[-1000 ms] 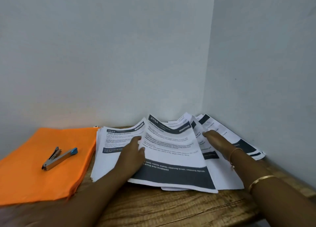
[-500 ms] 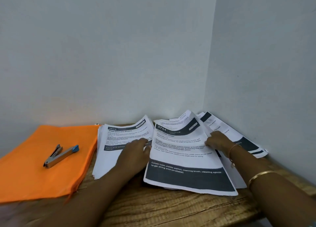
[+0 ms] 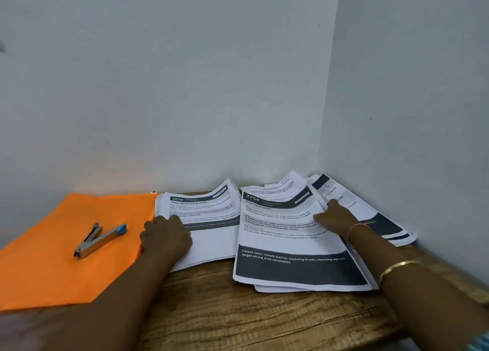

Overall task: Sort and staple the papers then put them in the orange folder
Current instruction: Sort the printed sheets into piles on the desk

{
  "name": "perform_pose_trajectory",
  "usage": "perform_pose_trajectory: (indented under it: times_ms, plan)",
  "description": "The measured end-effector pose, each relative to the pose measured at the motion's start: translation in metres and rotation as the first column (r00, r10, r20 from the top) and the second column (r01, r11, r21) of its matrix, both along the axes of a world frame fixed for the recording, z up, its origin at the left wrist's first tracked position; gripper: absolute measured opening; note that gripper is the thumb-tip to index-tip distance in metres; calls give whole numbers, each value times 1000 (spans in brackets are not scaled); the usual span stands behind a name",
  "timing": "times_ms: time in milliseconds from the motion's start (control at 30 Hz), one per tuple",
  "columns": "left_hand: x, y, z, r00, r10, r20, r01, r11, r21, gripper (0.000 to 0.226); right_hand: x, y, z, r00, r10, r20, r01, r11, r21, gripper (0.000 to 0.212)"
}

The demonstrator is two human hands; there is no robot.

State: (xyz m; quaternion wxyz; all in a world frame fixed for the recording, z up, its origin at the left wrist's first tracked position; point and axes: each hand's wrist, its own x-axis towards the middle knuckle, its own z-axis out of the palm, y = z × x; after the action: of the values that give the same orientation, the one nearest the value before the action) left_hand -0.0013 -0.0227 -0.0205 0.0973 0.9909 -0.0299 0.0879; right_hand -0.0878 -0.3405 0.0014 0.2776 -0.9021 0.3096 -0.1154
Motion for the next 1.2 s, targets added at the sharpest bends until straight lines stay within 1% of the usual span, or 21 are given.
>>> perform_pose_trajectory:
  times_ms: [133, 400, 467, 600, 700, 767, 867, 1000, 1067, 1100, 1133, 1200]
  plan:
    - [1, 0, 1, 1000, -6, 22, 6, 1000, 5, 31, -1, 8, 0, 999, 33, -26, -34, 997, -73, 56]
    - [4, 4, 1, 999, -25, 32, 26, 1000, -11, 22, 0, 18, -6, 999, 40, 5, -39, 986, -163, 50]
    - [2, 2, 2, 998, -36, 52, 36, 999, 0, 22, 0, 20, -6, 999, 42, -7, -42, 984, -171, 54]
    - [-2, 4, 6, 995, -52, 83, 52, 999, -3, 22, -2, 25, -2, 999, 25, -26, -30, 976, -217, 70]
    - [1, 7, 5, 992, -74, 104, 81, 995, -63, 24, -2, 29, -2, 999, 15, -46, -27, 961, -274, 78]
    - [2, 10, 6, 988, -87, 129, 103, 987, -123, 24, -2, 32, -1, 996, -3, -85, -26, 943, -332, 79]
    - [4, 12, 9, 980, -96, 175, 125, 979, -163, 21, -1, 38, 1, 993, -45, -111, -11, 891, -454, 71]
    - [5, 12, 11, 974, -102, 200, 144, 967, -210, 11, 4, 46, 3, 999, 26, -18, -32, 826, -563, 53]
    - [5, 12, 10, 969, -97, 227, 155, 954, -255, 17, 7, 52, 5, 996, 84, 20, -58, 829, -557, 47]
    - [6, 12, 11, 964, -91, 248, 161, 947, -277, 21, 9, 56, 5, 993, 115, 31, -83, 850, -520, 46]
    - [5, 12, 12, 958, -82, 276, 166, 940, -297, 24, 11, 59, 6, 988, 148, 44, -112, 880, -462, 44]
    - [4, 13, 15, 943, -59, 328, 169, 933, -318, 23, 15, 65, 5, 974, 217, 69, -186, 932, -310, 41]
